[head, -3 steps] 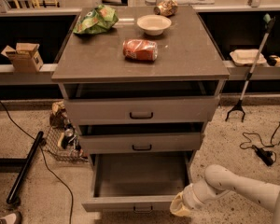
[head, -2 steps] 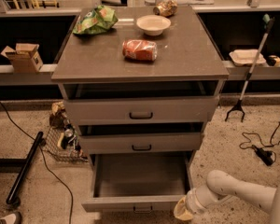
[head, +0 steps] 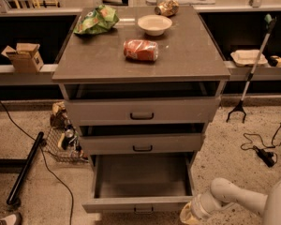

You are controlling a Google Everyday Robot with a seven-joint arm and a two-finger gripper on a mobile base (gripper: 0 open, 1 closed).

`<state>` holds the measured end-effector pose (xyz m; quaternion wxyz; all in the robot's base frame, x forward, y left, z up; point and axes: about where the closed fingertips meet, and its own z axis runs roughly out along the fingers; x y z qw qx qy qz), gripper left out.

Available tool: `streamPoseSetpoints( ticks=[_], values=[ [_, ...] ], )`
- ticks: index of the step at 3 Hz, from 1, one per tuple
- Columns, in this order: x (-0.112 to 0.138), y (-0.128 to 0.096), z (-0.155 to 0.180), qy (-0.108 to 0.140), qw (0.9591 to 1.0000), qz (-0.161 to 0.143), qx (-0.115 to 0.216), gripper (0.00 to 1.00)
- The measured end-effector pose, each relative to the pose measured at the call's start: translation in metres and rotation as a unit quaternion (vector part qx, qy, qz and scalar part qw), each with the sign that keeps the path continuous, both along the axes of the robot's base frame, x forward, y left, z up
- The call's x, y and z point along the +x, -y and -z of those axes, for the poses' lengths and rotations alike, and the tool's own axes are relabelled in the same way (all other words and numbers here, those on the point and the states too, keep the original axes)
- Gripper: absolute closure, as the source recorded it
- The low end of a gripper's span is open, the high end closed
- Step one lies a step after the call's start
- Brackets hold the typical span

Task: Close bottom drawer

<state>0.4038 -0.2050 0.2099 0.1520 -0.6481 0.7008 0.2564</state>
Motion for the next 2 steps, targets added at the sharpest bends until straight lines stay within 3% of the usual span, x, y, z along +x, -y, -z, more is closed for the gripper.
streamPoseSetpoints(
  ticks=[1,2],
  values=[
    [0.013,0.0,0.019,0.011,0.9997,-0.019,0.004,1.0],
    [0.027,-0.009,0.029,0.025,0.9989,-0.037,0.009,0.82]
  ],
)
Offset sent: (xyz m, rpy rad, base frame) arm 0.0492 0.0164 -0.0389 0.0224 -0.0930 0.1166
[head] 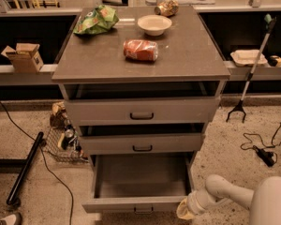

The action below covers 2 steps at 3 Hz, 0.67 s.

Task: Close bottom drawer

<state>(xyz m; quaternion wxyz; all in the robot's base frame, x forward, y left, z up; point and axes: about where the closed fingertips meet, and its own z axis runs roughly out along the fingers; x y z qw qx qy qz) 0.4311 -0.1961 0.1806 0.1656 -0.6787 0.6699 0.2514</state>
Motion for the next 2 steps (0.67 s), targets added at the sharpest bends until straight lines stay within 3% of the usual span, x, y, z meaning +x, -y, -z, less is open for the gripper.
streamPoseSetpoints(
  ticks=[2],
  values=[
    [0.0142,-0.0103,0.0081,0.0,1.0,0.001,0.009,0.36]
  ],
)
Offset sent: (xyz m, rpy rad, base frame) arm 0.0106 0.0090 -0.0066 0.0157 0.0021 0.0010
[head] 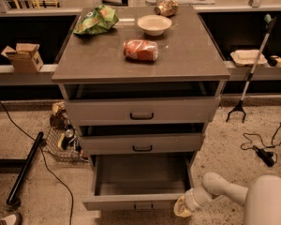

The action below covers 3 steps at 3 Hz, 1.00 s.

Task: Close bottom drawer

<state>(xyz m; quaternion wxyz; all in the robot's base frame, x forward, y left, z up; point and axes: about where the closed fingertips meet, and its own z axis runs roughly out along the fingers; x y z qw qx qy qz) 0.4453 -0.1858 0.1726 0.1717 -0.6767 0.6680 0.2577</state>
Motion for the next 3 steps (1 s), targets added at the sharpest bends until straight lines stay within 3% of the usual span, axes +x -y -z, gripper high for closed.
streamPoseSetpoints(
  ticks=[1,2,3],
  values=[
    [0.0,0.0,0.0,0.0,1.0,0.0,0.0,0.11],
    [0.002,0.0,0.004,0.002,1.0,0.003,0.001,0.0],
    [0.02,0.0,0.011,0.012,0.9999,-0.007,0.003,0.0]
  ],
)
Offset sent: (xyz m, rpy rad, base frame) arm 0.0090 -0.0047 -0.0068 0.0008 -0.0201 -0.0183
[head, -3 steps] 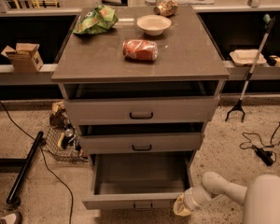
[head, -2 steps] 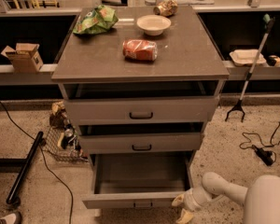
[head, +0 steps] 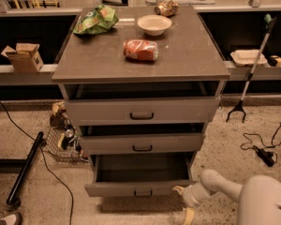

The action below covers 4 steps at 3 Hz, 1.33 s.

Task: Close bottom drawer

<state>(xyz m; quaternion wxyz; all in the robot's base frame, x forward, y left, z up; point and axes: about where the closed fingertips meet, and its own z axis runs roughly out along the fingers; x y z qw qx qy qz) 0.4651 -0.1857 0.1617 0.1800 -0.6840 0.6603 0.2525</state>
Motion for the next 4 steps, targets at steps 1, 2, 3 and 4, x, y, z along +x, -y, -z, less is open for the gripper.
streamPoseSetpoints(
  ticks=[1,2,3,4],
  values=[
    [0.036,-0.009,0.008,0.021,0.9996,-0.02,0.005,0.0],
    [0.038,-0.009,0.008,0.023,0.9995,-0.021,0.005,0.18],
    [0.075,-0.013,0.008,0.059,0.9981,-0.016,0.002,0.41],
    [0.113,-0.015,0.006,0.1,0.995,-0.005,0.001,0.64]
  ],
)
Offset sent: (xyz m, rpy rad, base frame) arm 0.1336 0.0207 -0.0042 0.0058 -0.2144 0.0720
